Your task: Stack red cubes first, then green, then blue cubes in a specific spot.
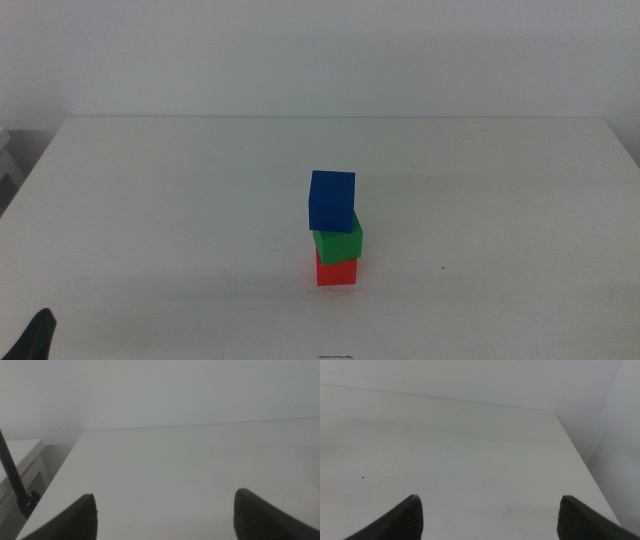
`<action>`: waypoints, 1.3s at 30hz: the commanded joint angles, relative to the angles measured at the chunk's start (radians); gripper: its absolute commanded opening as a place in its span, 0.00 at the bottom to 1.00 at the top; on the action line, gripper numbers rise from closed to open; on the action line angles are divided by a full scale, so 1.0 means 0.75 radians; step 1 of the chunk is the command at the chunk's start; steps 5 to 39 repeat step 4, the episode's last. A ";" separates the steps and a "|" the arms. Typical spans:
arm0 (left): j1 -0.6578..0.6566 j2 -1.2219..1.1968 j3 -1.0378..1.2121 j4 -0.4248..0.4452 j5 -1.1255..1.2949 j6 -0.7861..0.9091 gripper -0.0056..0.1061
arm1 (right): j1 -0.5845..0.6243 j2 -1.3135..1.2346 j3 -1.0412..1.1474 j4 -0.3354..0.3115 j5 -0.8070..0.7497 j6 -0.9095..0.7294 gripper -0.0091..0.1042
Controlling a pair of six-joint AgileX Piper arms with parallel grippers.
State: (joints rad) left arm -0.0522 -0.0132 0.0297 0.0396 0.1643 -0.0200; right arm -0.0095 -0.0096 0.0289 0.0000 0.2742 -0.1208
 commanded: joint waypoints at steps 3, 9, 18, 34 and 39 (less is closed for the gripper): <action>0.007 -0.029 -0.004 -0.011 -0.093 -0.003 0.89 | -0.008 -0.030 -0.024 -0.016 -0.108 -0.011 0.73; 0.007 -0.029 -0.004 -0.011 -0.093 -0.003 0.89 | -0.008 -0.030 -0.024 -0.016 -0.108 -0.011 0.73; 0.007 -0.029 -0.004 -0.011 -0.093 -0.003 0.89 | -0.008 -0.030 -0.024 -0.016 -0.108 -0.011 0.73; 0.007 -0.029 -0.004 -0.011 -0.093 -0.003 0.89 | -0.008 -0.030 -0.024 -0.016 -0.108 -0.011 0.73; 0.007 -0.029 -0.004 -0.011 -0.093 -0.003 0.89 | -0.008 -0.030 -0.024 -0.016 -0.108 -0.011 0.73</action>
